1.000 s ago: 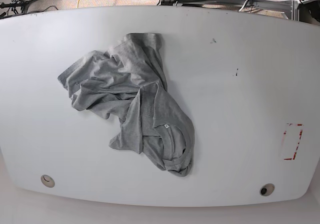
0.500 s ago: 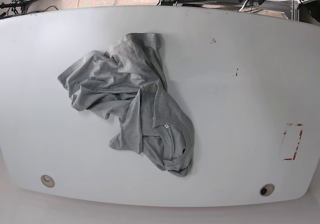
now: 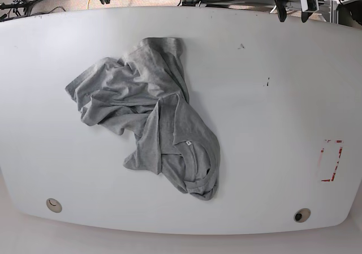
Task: Fold the T-shirt properly
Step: 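Lower the right gripper onto the grey T-shirt's collar area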
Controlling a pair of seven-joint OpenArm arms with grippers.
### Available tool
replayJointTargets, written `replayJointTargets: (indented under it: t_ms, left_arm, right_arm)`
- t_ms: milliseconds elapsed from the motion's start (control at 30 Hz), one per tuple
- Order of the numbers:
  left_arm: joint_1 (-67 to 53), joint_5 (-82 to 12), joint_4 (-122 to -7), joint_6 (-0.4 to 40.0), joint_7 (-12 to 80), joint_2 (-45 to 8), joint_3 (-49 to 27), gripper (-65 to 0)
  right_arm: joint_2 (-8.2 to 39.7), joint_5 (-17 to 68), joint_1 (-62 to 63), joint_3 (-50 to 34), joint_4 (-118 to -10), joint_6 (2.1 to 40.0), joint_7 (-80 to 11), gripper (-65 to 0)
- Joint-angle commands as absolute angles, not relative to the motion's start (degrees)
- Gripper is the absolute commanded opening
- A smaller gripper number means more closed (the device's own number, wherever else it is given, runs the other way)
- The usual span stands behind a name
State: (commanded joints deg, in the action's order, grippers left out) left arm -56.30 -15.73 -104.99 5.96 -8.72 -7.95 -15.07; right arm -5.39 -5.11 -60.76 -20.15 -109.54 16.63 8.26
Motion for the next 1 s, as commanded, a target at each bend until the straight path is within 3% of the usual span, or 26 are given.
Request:
replayJointTargets:
  t_ms: [133, 467, 800, 1000]
  left_arm:
    - [-54.8, -16.5, -105.4, 6.0, -8.3, -8.0, -15.4, -27.2]
    - [-50.8, -19.3, -106.2, 6.1, -7.5, -8.7, -14.6, -26.7]
    - [-49.1, -18.6, -106.7, 5.7, -7.5, -9.0, -13.4, -26.1]
    - [-48.6, -18.2, -106.4, 5.5, -8.4, -9.2, -13.6, -26.1]
  right_arm:
    - [-5.4, -5.3, -59.4, -20.0, -109.2, 16.6, 8.1, -59.2]
    - [-5.2, -5.6, -56.0, -19.7, -109.2, 16.4, 7.3, -48.7]
    - [-5.0, -5.8, -53.0, -18.8, -109.3, 16.6, 7.7, -45.4]
    - [-5.1, -5.7, -51.2, -18.6, -109.4, 16.7, 7.7, -40.1]
